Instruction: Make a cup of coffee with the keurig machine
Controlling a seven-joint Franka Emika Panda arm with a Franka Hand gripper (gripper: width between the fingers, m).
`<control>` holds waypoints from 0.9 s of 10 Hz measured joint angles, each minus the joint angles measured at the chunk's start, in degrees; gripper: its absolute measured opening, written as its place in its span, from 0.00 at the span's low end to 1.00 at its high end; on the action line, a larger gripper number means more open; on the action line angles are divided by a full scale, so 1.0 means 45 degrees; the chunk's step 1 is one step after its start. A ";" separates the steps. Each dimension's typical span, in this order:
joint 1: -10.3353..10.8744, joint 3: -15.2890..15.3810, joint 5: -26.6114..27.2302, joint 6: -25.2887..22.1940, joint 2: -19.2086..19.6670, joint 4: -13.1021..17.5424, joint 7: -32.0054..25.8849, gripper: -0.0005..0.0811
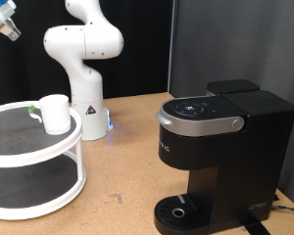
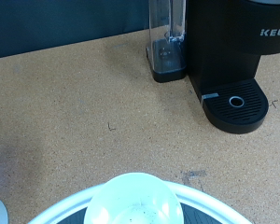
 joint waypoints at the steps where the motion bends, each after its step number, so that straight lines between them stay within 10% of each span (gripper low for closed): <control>1: -0.0001 0.0064 -0.0036 0.0137 -0.0005 -0.0167 0.0005 0.01; 9: -0.0246 0.0443 -0.1136 0.2638 -0.0488 -0.2306 -0.0033 0.01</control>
